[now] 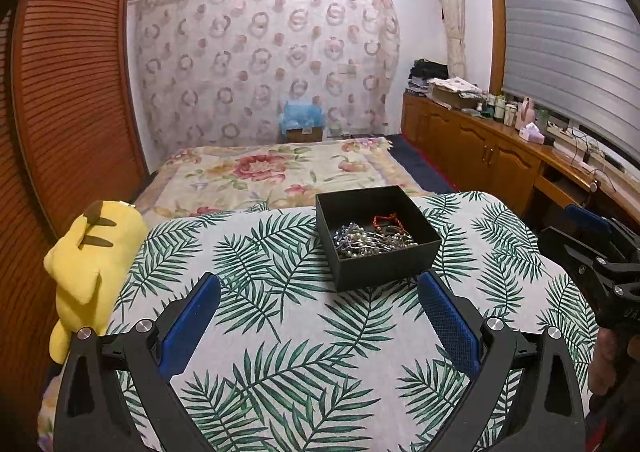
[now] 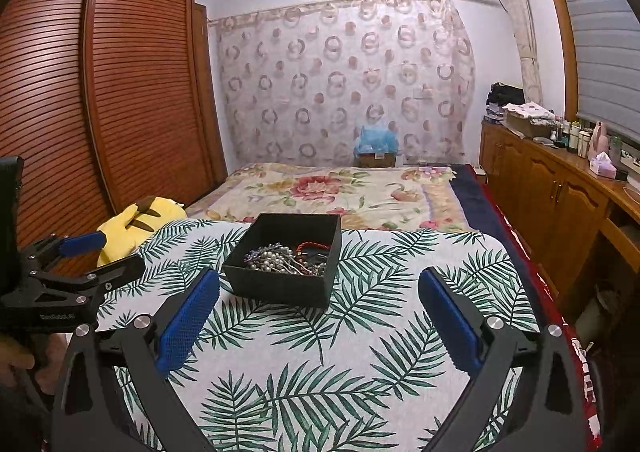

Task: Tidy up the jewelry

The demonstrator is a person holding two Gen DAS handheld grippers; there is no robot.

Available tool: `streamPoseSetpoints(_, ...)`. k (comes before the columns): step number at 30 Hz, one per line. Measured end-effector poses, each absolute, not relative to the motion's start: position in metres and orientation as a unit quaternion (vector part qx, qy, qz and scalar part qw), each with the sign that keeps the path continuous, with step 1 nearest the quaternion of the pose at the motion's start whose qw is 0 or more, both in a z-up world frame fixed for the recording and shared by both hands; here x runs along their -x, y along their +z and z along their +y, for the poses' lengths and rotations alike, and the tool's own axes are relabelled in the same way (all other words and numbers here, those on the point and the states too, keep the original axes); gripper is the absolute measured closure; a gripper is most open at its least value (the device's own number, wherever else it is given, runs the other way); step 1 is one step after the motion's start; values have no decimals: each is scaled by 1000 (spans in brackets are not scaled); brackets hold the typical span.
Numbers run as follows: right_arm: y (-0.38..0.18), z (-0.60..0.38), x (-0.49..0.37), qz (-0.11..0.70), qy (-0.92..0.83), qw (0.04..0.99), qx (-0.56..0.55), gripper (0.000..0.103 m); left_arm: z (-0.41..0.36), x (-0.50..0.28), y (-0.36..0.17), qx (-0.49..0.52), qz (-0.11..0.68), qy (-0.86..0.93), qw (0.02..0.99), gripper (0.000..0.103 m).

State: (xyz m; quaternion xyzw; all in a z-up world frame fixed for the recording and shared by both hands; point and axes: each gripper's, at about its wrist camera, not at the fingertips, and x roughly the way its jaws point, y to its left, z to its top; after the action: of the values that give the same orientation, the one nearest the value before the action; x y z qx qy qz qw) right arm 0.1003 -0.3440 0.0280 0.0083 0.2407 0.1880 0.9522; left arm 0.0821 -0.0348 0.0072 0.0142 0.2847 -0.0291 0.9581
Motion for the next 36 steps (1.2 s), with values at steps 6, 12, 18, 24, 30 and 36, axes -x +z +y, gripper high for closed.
streamPoseSetpoints(6, 28, -344, -100, 241, 187, 952, -9, 3, -35, -79, 11, -14, 282, -29, 959, 8)
streamPoseSetpoints(12, 27, -345, -100, 240, 186, 953, -9, 3, -36, -75, 16, -14, 278, -29, 960, 8)
streamPoseSetpoints(18, 27, -345, -100, 240, 186, 953, -9, 3, -37, -72, 19, -14, 274, -29, 961, 8)
streamPoseSetpoints(24, 27, -346, -101, 240, 186, 953, -8, 3, -38, -70, 20, -15, 269, -30, 963, 8)
streamPoseSetpoints(30, 27, -345, -100, 240, 186, 953, -8, 3, -38, -69, 20, -15, 268, -31, 963, 8)
streamPoseSetpoints(36, 27, -346, -100, 239, 186, 953, -9, 3, -39, -68, 21, -16, 266, -29, 963, 8)
